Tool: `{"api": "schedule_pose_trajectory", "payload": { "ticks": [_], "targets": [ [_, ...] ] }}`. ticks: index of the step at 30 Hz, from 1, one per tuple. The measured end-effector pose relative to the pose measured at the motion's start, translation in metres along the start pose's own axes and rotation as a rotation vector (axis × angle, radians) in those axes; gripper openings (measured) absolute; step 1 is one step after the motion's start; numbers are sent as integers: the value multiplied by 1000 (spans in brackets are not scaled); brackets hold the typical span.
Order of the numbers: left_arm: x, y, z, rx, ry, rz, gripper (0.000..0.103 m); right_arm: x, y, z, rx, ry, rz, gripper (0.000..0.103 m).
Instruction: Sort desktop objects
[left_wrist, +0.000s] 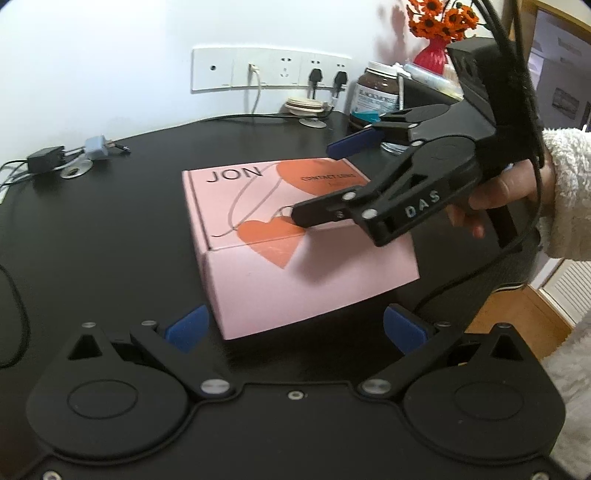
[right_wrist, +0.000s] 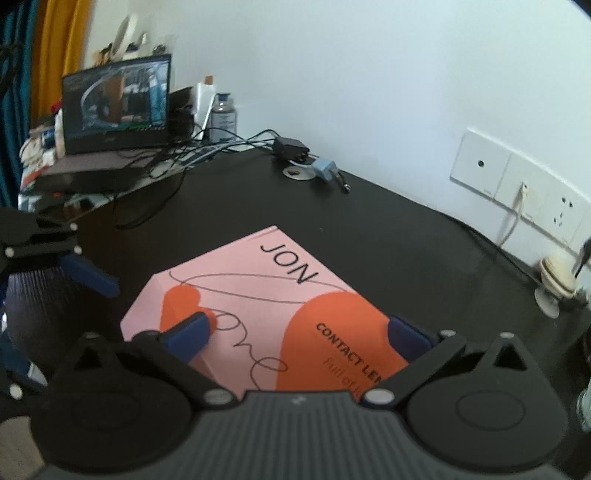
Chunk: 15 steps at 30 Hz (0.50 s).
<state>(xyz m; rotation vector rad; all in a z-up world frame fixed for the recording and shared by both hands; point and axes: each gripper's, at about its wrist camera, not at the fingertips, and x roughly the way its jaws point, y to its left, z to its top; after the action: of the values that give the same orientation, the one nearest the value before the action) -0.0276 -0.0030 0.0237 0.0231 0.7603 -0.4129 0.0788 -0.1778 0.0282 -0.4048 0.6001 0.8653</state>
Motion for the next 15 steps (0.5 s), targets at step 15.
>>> {"api": "schedule_pose_trajectory", "payload": {
  "ticks": [15],
  "targets": [
    [17,-18,1,28,23,-34,103,5,-7,3,42,35,38,102]
  ]
}}
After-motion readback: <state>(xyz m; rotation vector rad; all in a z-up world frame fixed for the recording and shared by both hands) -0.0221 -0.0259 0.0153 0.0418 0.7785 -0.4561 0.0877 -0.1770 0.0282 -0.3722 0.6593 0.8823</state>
